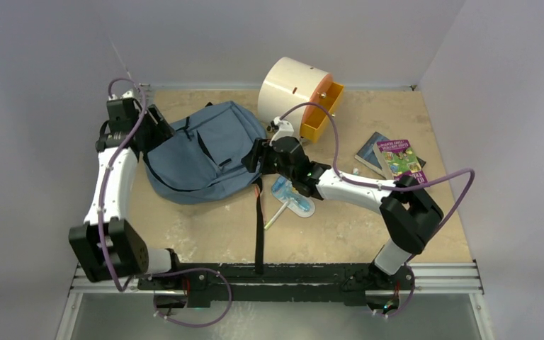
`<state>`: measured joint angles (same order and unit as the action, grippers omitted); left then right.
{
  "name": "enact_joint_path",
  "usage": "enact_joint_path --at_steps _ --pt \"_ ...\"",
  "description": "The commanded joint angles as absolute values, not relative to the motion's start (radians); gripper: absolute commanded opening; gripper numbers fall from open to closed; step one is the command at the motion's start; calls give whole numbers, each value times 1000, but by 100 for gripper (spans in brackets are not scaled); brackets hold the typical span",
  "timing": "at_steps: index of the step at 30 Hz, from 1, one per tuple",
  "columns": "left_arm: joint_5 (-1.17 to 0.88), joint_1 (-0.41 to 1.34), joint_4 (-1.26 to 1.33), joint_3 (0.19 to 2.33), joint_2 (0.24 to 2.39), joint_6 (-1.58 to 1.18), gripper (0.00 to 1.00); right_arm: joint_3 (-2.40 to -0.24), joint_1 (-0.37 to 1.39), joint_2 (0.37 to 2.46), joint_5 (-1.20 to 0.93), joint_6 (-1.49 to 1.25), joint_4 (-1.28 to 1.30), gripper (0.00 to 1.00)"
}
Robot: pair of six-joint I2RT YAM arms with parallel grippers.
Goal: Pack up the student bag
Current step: Adjust the student bag at the center of the board.
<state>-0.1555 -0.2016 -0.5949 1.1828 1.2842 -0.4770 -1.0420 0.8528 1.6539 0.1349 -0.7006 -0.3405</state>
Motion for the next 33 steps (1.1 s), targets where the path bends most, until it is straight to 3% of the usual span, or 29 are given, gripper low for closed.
enact_joint_path --at_steps 1,12,33 --pt "-224 -198 -455 1316 1426 -469 58 -1092 856 1631 125 -696 -361 67" --pt "-248 -148 -459 1502 1826 -498 41 -1042 857 1577 111 -682 -373 59" --pt "-187 -150 -351 1493 2008 -509 39 -980 857 1522 101 -693 -379 56"
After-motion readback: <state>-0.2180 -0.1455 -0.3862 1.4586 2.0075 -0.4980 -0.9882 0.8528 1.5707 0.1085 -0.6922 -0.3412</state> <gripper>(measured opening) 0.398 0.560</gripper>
